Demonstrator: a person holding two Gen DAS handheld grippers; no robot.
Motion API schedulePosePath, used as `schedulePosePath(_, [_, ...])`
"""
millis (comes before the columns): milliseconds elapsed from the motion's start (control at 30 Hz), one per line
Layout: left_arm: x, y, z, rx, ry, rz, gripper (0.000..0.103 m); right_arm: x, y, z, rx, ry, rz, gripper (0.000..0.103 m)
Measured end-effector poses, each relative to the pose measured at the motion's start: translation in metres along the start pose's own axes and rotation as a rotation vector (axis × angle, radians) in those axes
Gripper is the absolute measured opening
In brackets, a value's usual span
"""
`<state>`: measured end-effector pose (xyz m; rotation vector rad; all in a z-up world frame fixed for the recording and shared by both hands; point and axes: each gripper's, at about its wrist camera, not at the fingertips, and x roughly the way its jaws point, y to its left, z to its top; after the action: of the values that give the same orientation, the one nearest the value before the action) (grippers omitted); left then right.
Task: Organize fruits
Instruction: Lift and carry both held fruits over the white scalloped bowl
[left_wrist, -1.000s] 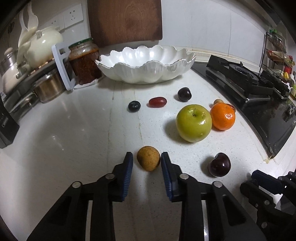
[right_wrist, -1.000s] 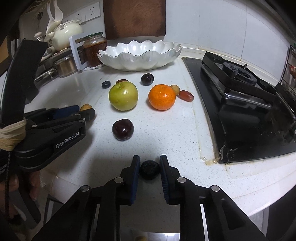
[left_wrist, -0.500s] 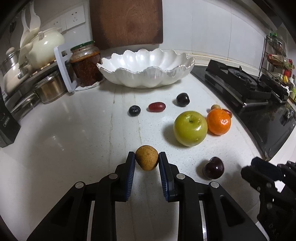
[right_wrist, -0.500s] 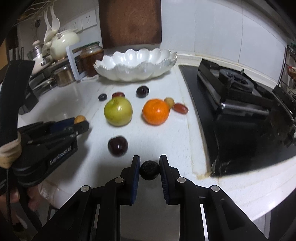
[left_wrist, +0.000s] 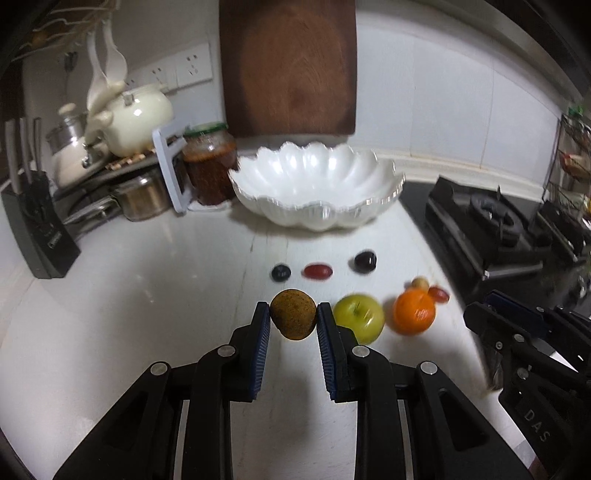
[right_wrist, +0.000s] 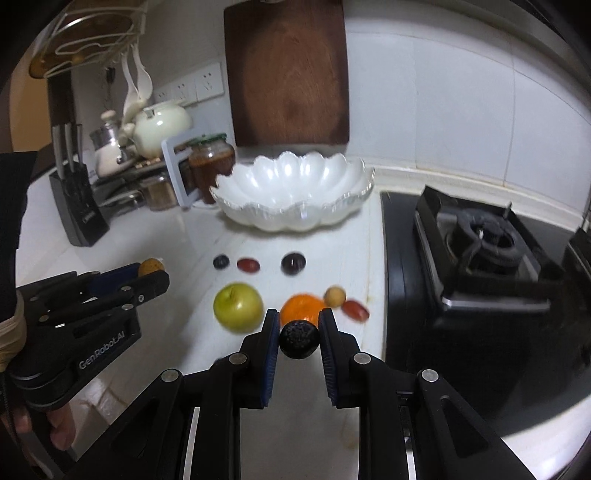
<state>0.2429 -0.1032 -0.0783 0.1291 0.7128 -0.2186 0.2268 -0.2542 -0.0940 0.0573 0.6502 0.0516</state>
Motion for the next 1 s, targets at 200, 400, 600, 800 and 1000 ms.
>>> schedulePosePath(200, [-0.016, -0.008, 0.012, -0.053, -0.03, 0.026, 0.026, -0.004, -0.016, 0.017, -0.01, -0.051, 0.056, 0.023])
schedulePosePath(400, [-0.022, -0.01, 0.022, -0.072, -0.058, 0.06, 0.026, -0.006, -0.02, 0.034, -0.02, -0.096, 0.092, 0.023])
schedulePosePath(600, [-0.02, -0.005, 0.036, -0.095, -0.076, 0.054, 0.026, -0.004, -0.02, 0.055, -0.027, -0.137, 0.098, 0.023])
schedulePosePath(800, [-0.011, 0.001, 0.06, -0.086, -0.088, 0.025, 0.026, 0.008, -0.018, 0.079, -0.014, -0.151, 0.087, 0.023])
schedulePosePath(1000, [0.002, 0.011, 0.09, -0.072, -0.11, 0.004, 0.026, 0.022, -0.015, 0.107, -0.004, -0.154, 0.074, 0.023])
